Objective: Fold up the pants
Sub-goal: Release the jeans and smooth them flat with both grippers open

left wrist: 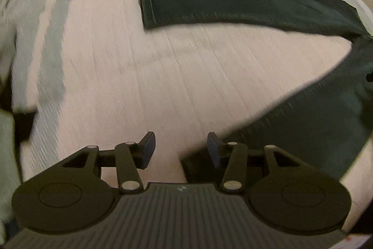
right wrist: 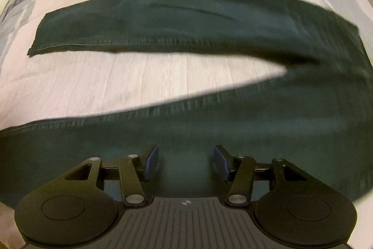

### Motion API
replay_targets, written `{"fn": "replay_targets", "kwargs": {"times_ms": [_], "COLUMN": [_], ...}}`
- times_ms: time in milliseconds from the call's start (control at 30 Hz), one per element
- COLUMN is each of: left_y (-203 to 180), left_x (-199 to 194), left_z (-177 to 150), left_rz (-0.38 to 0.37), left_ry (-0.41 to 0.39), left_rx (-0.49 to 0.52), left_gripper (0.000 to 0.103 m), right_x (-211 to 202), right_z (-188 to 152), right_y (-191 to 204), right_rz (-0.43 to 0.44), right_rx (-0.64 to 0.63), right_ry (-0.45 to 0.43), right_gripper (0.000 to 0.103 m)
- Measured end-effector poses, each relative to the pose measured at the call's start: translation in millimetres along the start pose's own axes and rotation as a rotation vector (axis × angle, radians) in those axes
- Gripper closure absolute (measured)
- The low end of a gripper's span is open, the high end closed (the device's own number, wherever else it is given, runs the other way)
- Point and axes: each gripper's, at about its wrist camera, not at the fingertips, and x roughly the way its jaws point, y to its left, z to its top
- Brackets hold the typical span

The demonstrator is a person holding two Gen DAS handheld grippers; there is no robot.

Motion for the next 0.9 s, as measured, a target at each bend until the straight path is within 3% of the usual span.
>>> {"fn": "replay_targets", "kwargs": {"times_ms": [133,267,300,367,433,500,533,667,900], "left_y": [-23,-56,-66,-87,-112,-140,-155,-224,-320], "left_x": [-17,-40,-46,-58,-69,-81,-87,-112,-149], "left_z": [-18,-15,-12,-6,1,8,11,17,19], "left_rz": [-0.003,0.005,0.006,0.003,0.001,-0.005,-0.005,0.007,0.045], "left_ry": [0.002,-0.009,-0.016,-0.026,-0.032,-0.040,-0.045,-0.092,-0.125], "left_rx": [0.003,-0.031,-0.037,-0.054,-0.078,-0.094,-0.101,-0.136,-0.282], "left_gripper": [0.059,0.057,0.056,0.050,0.037,0.034,0.028,0.011,0.001], "right_x": [-31,-71,-81,-102,-123,-143,-151,-181,-215], "right_z": [-26,-38,-40,-43,-44,-46,-46,-42,-41], "right_y": [-6,-29,-39,-63,-90,-121,-135,-193,-251], "right_rz": [-0.006,-0.026,-0.036,-0.061,-0.079,-0.074,-0.072,-0.028,-0.007], "right_rx": [0.084,0.125,0.139,0.173,0.219,0.253,0.257,0.237,0.053], "right_ry": [0.000,-0.032,-0.041,-0.051,-0.060,-0.070,-0.065,-0.062,-0.062], "right_gripper": [0.053,0.052,0.050,0.035,0.020,0.018,0.018,0.018,0.018]}}
